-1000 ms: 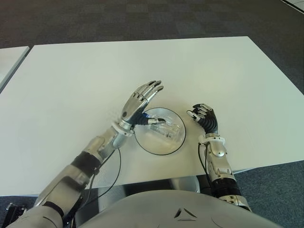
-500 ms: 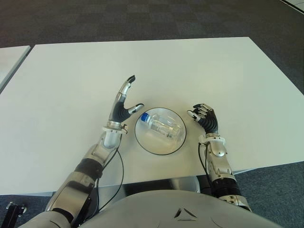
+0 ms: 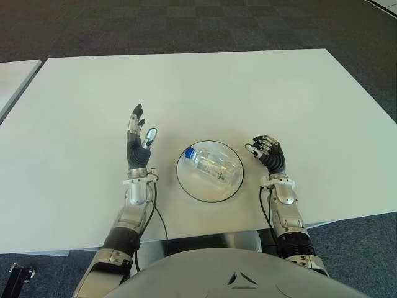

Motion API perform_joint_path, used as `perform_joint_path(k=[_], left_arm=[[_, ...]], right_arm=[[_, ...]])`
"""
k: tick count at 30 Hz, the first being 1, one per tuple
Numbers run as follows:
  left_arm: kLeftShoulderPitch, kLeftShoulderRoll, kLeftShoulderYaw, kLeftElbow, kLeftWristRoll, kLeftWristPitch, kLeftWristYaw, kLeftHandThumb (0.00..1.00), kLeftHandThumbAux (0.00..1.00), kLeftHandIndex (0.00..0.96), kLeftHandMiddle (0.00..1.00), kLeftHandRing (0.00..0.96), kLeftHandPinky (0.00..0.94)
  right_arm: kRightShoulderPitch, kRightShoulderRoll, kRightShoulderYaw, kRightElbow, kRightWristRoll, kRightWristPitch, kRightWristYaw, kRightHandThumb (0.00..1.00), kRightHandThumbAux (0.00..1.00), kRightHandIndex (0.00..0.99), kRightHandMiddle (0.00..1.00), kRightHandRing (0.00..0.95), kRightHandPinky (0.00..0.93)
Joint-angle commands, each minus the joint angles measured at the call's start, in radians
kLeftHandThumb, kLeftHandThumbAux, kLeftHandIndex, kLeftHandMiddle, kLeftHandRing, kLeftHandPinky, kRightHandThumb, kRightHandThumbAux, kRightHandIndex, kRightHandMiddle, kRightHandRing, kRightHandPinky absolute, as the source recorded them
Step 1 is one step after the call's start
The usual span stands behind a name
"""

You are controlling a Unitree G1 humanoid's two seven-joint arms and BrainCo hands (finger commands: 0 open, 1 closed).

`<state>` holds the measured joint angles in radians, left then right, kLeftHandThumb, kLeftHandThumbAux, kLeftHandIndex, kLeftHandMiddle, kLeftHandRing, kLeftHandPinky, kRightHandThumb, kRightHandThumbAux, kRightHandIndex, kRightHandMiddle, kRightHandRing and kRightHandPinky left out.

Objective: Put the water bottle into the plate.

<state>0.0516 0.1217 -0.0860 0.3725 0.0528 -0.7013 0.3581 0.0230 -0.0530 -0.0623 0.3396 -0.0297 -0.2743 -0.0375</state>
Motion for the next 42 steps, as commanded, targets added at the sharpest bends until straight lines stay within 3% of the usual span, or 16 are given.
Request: perform_joint_path(k=[1,7,14,17,21,25,30,35,36,38,42], left_arm=[[0.075,0.010,0.034,0.000,-0.086,0.049,-0.121,0.033,0.427,0.000,0.000,0.000,0.000],[0.087,0.004,0.088,0.091,-0.150,0.037,-0.229,0.003,0.527,0.021,0.000,0.000,0.038],[0.056,-0.040,0.136,0.179,-0.165,0.017,-0.251,0.011,0.620,0.079,0.044,0.035,0.131],[0.065,-0.066,0.147,0.159,-0.160,0.057,-0.229,0.025,0.650,0.102,0.085,0.081,0.178],[0.078,-0.092,0.160,0.123,-0.141,0.114,-0.204,0.069,0.737,0.165,0.194,0.215,0.313],[0.096,-0.107,0.163,0.080,-0.131,0.191,-0.194,0.168,0.807,0.230,0.299,0.338,0.423],[0.119,-0.119,0.166,0.023,-0.129,0.271,-0.197,0.251,0.823,0.287,0.373,0.406,0.462],[0.133,-0.118,0.170,0.002,-0.133,0.306,-0.218,0.300,0.835,0.340,0.422,0.440,0.474],[0.135,-0.117,0.170,0.000,-0.133,0.311,-0.221,0.442,0.793,0.368,0.434,0.447,0.476],[0.138,-0.114,0.169,-0.004,-0.130,0.319,-0.228,0.565,0.757,0.393,0.447,0.455,0.479],[0.142,-0.109,0.167,-0.007,-0.123,0.328,-0.236,0.669,0.726,0.416,0.469,0.468,0.487]], right_arm=[[0.012,0.008,-0.003,0.031,0.002,0.025,-0.008,0.707,0.729,0.433,0.615,0.633,0.652],[0.005,0.009,-0.005,0.048,0.000,0.016,-0.015,0.707,0.729,0.432,0.618,0.635,0.651],[0.000,0.010,-0.006,0.059,0.005,0.011,-0.017,0.707,0.729,0.432,0.614,0.633,0.650],[-0.002,0.009,-0.007,0.063,0.009,0.008,-0.014,0.707,0.729,0.432,0.613,0.632,0.650],[-0.004,0.006,-0.007,0.069,0.011,0.000,-0.009,0.707,0.729,0.432,0.615,0.634,0.655],[-0.005,0.003,-0.008,0.075,0.014,-0.008,-0.004,0.707,0.729,0.433,0.617,0.637,0.659],[-0.004,0.000,-0.010,0.078,0.015,-0.013,0.000,0.707,0.729,0.433,0.618,0.636,0.657],[-0.002,0.000,-0.010,0.079,0.013,-0.014,0.000,0.708,0.729,0.433,0.617,0.636,0.656],[-0.002,0.000,-0.010,0.078,0.012,-0.014,0.000,0.708,0.729,0.433,0.618,0.636,0.657],[-0.001,0.000,-0.009,0.076,0.010,-0.011,-0.001,0.707,0.729,0.433,0.618,0.637,0.659],[0.002,-0.002,-0.007,0.071,0.007,-0.004,-0.003,0.707,0.729,0.433,0.620,0.638,0.660]])
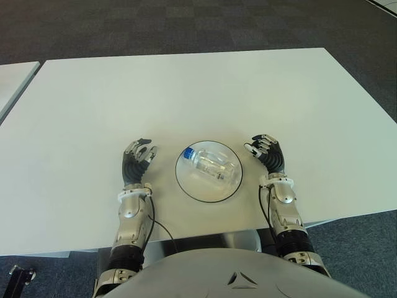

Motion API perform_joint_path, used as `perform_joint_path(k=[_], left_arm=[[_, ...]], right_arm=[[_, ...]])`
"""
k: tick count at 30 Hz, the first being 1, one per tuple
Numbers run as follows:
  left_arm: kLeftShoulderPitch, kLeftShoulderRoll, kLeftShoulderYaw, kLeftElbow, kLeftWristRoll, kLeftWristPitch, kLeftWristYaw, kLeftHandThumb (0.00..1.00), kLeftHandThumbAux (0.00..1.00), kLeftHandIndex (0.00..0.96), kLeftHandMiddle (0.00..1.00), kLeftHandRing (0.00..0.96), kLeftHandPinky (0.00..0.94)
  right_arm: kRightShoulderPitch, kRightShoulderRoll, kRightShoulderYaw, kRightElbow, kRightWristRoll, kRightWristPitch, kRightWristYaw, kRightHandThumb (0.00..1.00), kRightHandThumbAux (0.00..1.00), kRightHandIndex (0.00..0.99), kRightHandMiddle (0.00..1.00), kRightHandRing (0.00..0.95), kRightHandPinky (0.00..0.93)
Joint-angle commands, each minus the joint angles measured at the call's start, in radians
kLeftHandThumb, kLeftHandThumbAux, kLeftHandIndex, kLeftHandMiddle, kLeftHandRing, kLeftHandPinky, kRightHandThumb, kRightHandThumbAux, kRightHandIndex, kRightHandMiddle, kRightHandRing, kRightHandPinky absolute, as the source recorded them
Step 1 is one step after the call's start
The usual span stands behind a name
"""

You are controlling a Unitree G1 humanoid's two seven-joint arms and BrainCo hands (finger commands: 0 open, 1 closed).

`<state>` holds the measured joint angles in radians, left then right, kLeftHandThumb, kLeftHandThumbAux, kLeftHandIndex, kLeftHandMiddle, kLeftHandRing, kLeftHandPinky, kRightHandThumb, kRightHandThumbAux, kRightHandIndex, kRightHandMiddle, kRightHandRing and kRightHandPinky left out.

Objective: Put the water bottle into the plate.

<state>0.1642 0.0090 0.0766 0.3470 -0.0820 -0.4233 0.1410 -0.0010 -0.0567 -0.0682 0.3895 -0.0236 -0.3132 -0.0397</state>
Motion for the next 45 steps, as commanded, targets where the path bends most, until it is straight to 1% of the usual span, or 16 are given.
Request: perform_joint_path(k=[1,6,15,19,27,33,45], left_arm=[[0.029,0.006,0.004,0.018,0.015,0.052,-0.020,0.675,0.724,0.418,0.472,0.470,0.489],[0.029,0.011,0.003,0.017,0.032,0.056,-0.019,0.700,0.716,0.429,0.533,0.515,0.524],[0.027,0.014,0.003,0.010,0.035,0.060,-0.032,0.707,0.713,0.434,0.584,0.564,0.571],[0.025,0.018,0.000,0.011,0.032,0.062,-0.045,0.706,0.713,0.435,0.619,0.604,0.619],[0.016,0.018,0.009,0.023,-0.008,0.082,-0.103,0.706,0.712,0.435,0.648,0.627,0.619],[0.014,0.007,0.026,0.015,-0.054,0.118,-0.141,0.707,0.712,0.435,0.641,0.622,0.604],[0.003,0.001,0.040,0.031,-0.058,0.124,-0.145,0.707,0.712,0.434,0.617,0.602,0.586]], right_arm=[[0.026,0.002,-0.001,0.020,-0.001,0.038,-0.002,0.707,0.729,0.433,0.620,0.638,0.660],[0.027,0.003,0.002,0.016,-0.002,0.042,-0.002,0.707,0.729,0.433,0.620,0.639,0.658],[0.031,0.007,0.005,0.011,0.002,0.041,0.004,0.707,0.729,0.432,0.615,0.632,0.648],[0.030,0.011,0.005,0.012,0.008,0.038,0.008,0.707,0.729,0.432,0.609,0.625,0.642],[0.032,0.012,0.006,0.012,0.017,0.030,0.023,0.708,0.729,0.432,0.618,0.632,0.655],[0.033,0.011,0.009,0.011,0.013,0.018,0.025,0.708,0.729,0.433,0.625,0.633,0.649],[0.039,0.012,0.014,0.002,0.006,0.015,0.018,0.708,0.728,0.435,0.629,0.637,0.659]])
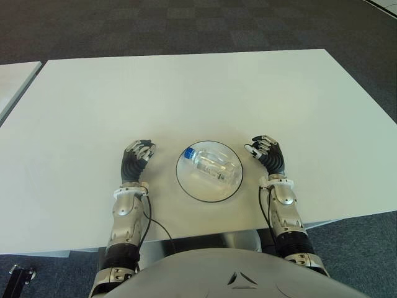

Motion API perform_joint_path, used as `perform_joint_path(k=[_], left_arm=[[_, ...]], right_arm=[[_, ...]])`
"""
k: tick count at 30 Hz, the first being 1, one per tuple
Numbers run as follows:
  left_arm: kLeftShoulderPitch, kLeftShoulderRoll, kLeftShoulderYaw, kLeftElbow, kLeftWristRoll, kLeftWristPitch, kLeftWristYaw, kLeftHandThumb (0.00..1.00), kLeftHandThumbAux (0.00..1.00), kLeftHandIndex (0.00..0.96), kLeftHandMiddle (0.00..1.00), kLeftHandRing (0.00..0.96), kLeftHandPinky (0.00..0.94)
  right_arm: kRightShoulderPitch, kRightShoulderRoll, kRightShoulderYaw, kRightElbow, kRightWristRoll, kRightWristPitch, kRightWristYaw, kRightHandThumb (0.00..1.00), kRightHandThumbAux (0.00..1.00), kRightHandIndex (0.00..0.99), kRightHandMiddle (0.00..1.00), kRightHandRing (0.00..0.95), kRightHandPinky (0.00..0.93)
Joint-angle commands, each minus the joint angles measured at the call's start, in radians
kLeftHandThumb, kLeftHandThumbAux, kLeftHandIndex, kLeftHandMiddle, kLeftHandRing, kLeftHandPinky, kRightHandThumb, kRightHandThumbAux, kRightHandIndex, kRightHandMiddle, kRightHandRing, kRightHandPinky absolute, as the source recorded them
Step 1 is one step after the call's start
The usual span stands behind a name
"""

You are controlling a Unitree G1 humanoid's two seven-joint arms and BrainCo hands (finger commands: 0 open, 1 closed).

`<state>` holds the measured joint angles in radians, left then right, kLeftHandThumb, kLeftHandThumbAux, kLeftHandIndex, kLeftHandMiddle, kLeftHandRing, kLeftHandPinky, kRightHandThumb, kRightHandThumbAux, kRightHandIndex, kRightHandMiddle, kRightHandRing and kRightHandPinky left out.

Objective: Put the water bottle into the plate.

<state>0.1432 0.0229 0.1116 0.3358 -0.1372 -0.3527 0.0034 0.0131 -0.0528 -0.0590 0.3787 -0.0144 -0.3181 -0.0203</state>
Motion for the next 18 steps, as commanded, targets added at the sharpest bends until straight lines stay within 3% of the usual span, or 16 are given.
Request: perform_joint_path(k=[1,18], left_arm=[[0.024,-0.014,0.005,0.042,-0.003,0.054,-0.006,0.707,0.712,0.434,0.617,0.601,0.586],[0.017,-0.006,-0.003,0.058,0.024,0.018,-0.006,0.707,0.711,0.435,0.633,0.614,0.606]], right_arm=[[0.026,0.008,0.005,0.011,-0.003,0.021,-0.001,0.708,0.728,0.435,0.629,0.637,0.659],[0.029,0.011,0.013,-0.007,-0.001,0.043,0.004,0.707,0.726,0.436,0.627,0.641,0.664]])
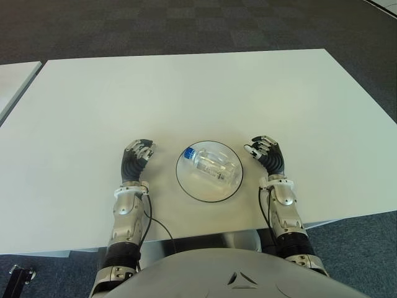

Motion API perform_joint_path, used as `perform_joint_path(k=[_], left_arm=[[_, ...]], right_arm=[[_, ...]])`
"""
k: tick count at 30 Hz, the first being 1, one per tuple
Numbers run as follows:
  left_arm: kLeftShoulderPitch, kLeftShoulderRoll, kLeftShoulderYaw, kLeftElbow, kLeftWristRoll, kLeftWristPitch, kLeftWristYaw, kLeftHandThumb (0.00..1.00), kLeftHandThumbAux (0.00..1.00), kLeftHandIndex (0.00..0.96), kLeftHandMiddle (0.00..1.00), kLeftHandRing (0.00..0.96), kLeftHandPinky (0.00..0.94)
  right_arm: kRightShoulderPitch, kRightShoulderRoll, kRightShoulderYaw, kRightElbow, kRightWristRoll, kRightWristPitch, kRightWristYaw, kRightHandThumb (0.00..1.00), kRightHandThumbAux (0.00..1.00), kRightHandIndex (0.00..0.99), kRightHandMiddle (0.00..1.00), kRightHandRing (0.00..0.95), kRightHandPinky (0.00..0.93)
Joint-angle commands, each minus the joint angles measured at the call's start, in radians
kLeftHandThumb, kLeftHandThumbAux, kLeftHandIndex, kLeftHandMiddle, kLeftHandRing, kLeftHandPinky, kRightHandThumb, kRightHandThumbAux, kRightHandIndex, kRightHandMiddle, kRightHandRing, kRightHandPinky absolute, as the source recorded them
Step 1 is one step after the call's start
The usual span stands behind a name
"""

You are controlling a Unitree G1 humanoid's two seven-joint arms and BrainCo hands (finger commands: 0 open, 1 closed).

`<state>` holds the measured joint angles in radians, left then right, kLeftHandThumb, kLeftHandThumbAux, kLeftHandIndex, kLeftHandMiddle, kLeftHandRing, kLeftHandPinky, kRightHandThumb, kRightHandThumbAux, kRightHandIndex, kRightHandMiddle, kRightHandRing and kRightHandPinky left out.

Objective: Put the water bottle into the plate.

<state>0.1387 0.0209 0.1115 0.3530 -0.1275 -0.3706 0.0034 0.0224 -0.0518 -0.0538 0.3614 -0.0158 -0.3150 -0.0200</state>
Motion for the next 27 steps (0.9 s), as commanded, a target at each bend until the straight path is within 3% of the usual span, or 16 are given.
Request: perform_joint_path(k=[1,27], left_arm=[[0.022,-0.004,-0.003,0.040,0.017,0.036,-0.004,0.707,0.711,0.435,0.635,0.616,0.608],[0.028,-0.012,-0.002,0.018,0.047,0.042,0.007,0.706,0.711,0.434,0.625,0.606,0.591]], right_arm=[[0.020,0.010,0.008,0.009,0.000,0.043,0.004,0.707,0.726,0.436,0.626,0.641,0.664],[0.030,0.012,0.016,-0.022,-0.004,0.087,0.005,0.707,0.728,0.434,0.613,0.627,0.647]])
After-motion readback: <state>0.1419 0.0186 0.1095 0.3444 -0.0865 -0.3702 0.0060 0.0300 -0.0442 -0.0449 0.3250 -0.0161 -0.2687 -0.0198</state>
